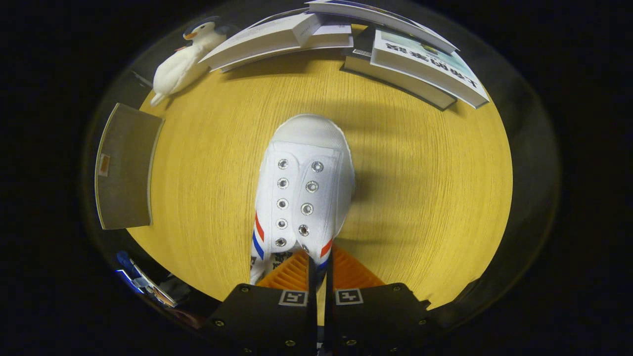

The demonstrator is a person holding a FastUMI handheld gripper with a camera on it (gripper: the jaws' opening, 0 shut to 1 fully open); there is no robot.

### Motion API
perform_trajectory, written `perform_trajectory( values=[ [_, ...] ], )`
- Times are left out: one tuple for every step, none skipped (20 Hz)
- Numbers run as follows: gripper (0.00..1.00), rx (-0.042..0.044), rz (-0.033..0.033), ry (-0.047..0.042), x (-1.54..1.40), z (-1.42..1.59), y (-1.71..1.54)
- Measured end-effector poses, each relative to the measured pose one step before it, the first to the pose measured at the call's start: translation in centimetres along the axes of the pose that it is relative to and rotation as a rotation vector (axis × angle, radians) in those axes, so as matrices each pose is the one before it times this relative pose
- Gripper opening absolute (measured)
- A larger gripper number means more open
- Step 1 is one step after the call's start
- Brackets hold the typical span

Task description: Open the storage box then place both shoes into the box .Put the left shoe in first, then the right shoe, with the right side of both shoes facing outward in a uniform manner.

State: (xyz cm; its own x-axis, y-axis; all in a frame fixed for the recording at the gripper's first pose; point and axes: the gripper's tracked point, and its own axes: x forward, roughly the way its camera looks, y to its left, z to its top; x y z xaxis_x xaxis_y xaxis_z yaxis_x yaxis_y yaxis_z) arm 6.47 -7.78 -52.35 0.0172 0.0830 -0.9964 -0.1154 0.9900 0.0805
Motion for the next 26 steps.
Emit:
perform_trajectory(
  values=[
    [0.06, 0.00431, 0.02366, 0.00900, -0.466, -0.188, 0.619],
    [0.06, -0.00086, 0.01387, -0.00072, -0.553, 0.064, 0.536],
    [0.06, -0.01069, 0.00449, 0.00199, -0.512, -0.019, 0.453],
    [0.06, -0.01371, -0.00466, -0.00483, -0.636, 0.106, 0.385],
    [0.06, -0.02293, -0.00220, 0.00029, -0.536, 0.098, 0.407],
    [0.06, -0.01875, 0.00031, 0.00321, -0.499, 0.029, 0.550],
    [0.06, -0.01748, 0.00476, 0.00910, -0.213, -0.156, 0.567],
    [0.06, -0.01343, -0.00445, -0.00235, 0.324, 0.070, 0.401],
    [0.01, -0.01418, 0.00531, 0.01459, -0.236, -0.180, 0.445],
    [0.00, 0.01117, 0.00180, 0.01183, 0.258, -0.178, 0.307],
    [0.00, -0.01585, 0.00749, 0.00559, 0.213, -0.165, 0.552],
    [0.00, 0.00671, -0.00284, -0.00849, -0.210, 0.102, -0.061],
    [0.00, -0.00610, -0.00343, 0.00108, -0.306, 0.043, 0.228],
    [0.00, -0.00204, -0.00750, -0.00438, -0.497, 0.096, 0.112],
    [0.00, -0.01154, -0.00109, -0.00206, -0.629, 0.152, 0.198],
    [0.00, -0.00500, -0.00018, 0.00307, -0.626, 0.036, 0.529],
    [0.00, -0.00719, 0.00743, -0.00146, -0.712, 0.166, 0.571],
    [0.00, 0.00268, 0.01382, 0.00004, -0.688, 0.174, 0.723],
    [0.00, 0.00098, 0.01587, 0.00188, -0.798, 0.168, 0.750],
    [0.00, -0.00114, 0.01214, -0.00962, -0.843, 0.395, 0.858],
    [0.00, -0.01617, 0.00537, -0.00919, -0.877, 0.484, 0.773],
    [0.00, -0.01120, 0.00051, -0.01310, -0.893, 0.628, 0.859],
    [0.00, -0.01304, 0.00121, -0.01426, -0.884, 0.650, 0.909],
    [0.00, -0.01158, 0.00277, -0.01454, -0.901, 0.841, 0.952],
    [0.00, -0.00669, 0.00460, -0.01900, -0.879, 0.880, 1.017],
    [0.00, -0.01037, 0.00579, -0.01748, -0.913, 0.954, 1.087]
  ],
)
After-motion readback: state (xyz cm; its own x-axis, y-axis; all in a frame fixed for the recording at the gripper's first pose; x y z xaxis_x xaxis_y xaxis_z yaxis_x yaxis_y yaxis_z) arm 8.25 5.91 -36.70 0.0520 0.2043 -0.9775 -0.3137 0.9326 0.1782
